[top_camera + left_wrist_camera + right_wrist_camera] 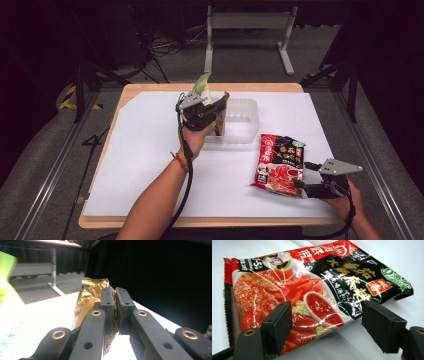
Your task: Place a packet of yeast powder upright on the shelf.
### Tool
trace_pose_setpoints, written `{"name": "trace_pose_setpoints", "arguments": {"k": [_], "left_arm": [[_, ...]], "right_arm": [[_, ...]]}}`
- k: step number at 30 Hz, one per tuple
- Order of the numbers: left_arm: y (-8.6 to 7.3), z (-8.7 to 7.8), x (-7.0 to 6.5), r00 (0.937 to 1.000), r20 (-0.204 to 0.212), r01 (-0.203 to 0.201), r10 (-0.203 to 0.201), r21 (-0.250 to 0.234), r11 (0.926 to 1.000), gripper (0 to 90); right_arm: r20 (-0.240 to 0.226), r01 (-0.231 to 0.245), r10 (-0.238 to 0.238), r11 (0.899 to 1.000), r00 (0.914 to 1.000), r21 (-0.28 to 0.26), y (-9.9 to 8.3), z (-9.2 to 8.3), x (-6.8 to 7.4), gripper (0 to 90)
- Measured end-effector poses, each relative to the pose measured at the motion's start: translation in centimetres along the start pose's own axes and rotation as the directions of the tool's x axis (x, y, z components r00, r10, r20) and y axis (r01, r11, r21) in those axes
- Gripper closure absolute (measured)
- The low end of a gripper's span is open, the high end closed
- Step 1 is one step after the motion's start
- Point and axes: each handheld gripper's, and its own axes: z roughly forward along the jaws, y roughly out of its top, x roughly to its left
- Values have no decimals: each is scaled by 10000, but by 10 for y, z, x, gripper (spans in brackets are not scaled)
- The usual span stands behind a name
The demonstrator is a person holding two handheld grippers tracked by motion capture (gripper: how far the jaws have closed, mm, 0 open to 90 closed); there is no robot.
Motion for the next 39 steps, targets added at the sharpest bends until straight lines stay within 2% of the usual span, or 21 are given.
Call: {"name": "trace_pose_setpoints", "arguments": {"k": [2, 4, 10, 14, 17, 21, 23, 24, 25, 27, 30, 32, 35, 37, 39], "left_arm": [[-1, 0, -1, 9999, 146, 38, -39, 48, 10000, 857], [-2, 0, -2, 10000, 73, 38, -39, 90, 10000, 856], [-6, -4, -2, 9997, 226, 78, -82, 208, 9998, 854], [-6, -7, -3, 9996, 264, -41, 34, 270, 9996, 850], [-5, -10, -4, 9987, 321, -418, 404, 418, 9983, 844], [-4, -15, -3, 9973, 362, -656, 636, 579, 9962, 832], [-2, -18, -3, 9942, 309, -1051, 1032, 689, 9921, 823], [-1, -20, -4, 9909, 262, -1338, 1321, 810, 9877, 811], [-1, -20, -4, 9909, 262, -1338, 1321, 810, 9877, 787], [1, -23, -8, 9780, 210, -2084, 2074, 958, 9733, 767], [1, -29, -10, 9657, 87, -2587, 2595, 1134, 9593, 726], [1, -34, -9, 9598, 106, -2797, 2804, 1184, 9528, 677], [0, -42, -7, 9543, 39, -2968, 2988, 1260, 9466, 611], [-1, -48, -7, 9518, -52, -3034, 3065, 1268, 9444, 542], [-3, -56, -7, 9523, -166, -3000, 3047, 1310, 9449, 469]], "right_arm": [[-22, 59, -59, 10000, 10000, 35, 0, 1, 1, 249], [-2, 41, -41, 10000, 10000, 20, 1, 0, 1, 249], [9, 4, -4, 10000, 10000, 26, 0, 0, 0, 249], [-3, 14, -14, 10000, 10000, -2, 1, 1, 1, 249], [3, 19, -19, 10000, 10000, 22, 1, 1, 0, 249], [12, -26, 26, 10000, 10000, -11, 1, 1, 0, 249], [-2, -53, 53, 10000, 10000, 15, 1, 2, -1, 249], [13, -45, 45, 10000, 10000, 41, 1, 2, -1, 249], [13, -45, 45, 10000, 10000, 41, 1, 2, -1, 249], [31, -97, 97, 10000, 9999, 19, 2, 2, -1, 255], [38, -176, 176, 9998, 9998, -53, 3, 2, -2, 256], [57, -207, 208, 9998, 9998, -43, 3, 2, -3, 257], [16, -186, 186, 9998, 9998, -4, 4, 3, -3, 275], [-32, -165, 165, 9999, 9999, -14, 4, 4, -3, 280], [-112, -229, 228, 9997, 9997, -61, 5, 3, -3, 295]]}}
